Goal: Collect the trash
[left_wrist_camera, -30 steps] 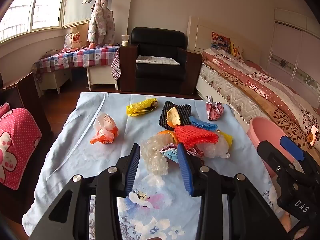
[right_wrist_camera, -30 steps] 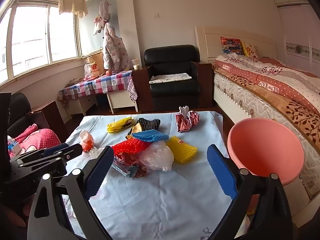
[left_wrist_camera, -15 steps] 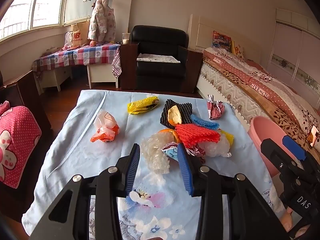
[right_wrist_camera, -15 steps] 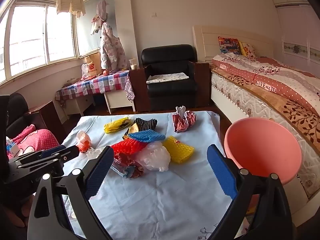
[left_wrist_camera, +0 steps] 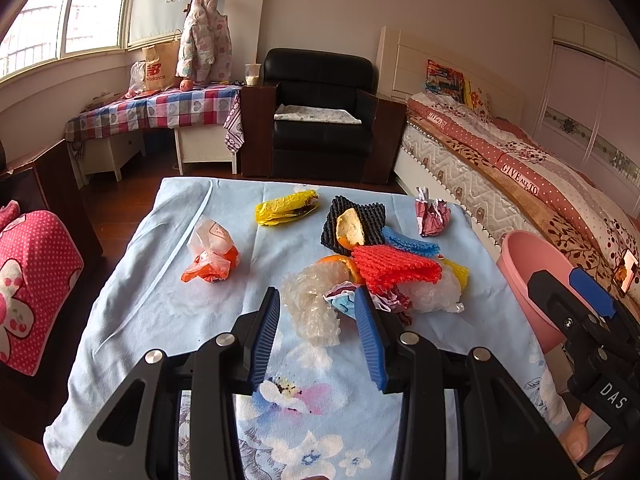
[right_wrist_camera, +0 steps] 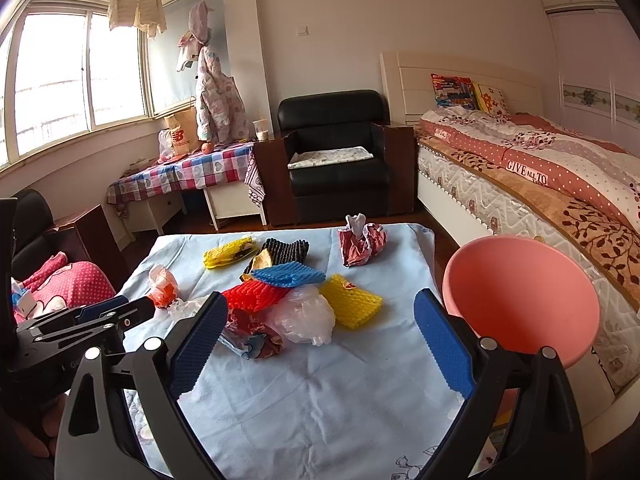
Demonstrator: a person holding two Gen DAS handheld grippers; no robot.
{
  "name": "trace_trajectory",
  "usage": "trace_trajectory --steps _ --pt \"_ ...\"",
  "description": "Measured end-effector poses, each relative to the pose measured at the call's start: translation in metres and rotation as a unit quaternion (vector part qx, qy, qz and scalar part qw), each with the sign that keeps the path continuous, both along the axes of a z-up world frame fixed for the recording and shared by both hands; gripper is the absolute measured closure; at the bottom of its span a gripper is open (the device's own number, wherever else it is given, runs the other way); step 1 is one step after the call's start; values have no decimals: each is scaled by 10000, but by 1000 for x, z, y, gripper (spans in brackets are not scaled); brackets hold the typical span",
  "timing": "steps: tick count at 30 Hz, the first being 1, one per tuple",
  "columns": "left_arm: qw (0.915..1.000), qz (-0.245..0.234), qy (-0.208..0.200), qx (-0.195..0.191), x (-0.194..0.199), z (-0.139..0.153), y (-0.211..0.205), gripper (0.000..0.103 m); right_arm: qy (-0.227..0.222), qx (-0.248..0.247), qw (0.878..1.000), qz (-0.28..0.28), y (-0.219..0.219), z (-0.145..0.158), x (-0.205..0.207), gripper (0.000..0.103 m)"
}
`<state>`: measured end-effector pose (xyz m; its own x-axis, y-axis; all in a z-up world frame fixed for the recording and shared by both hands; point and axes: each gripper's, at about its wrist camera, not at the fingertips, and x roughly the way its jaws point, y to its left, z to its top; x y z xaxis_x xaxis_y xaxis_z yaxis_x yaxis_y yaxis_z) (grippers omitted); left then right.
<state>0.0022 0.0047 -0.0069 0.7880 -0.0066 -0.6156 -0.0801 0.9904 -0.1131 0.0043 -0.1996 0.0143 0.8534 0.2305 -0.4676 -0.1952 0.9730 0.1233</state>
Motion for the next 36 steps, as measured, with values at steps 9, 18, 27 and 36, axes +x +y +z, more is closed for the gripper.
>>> trace_trajectory --steps 9,18,27,36 --pt "10000 14 17 -8 0 -1 0 65 7 -15 10000 -11 -1 -1 0 8" --pt "10000 36 47 -36 -1 -5 3 65 10 -9 10000 -12 -1 -1 1 9" --pt "10000 43 72 -50 0 -4 3 65 8 -32 10000 -3 0 -4 0 9" --pt "10000 39 71 -45 0 -4 3 65 28 -19 10000 -32 0 -5 -1 8"
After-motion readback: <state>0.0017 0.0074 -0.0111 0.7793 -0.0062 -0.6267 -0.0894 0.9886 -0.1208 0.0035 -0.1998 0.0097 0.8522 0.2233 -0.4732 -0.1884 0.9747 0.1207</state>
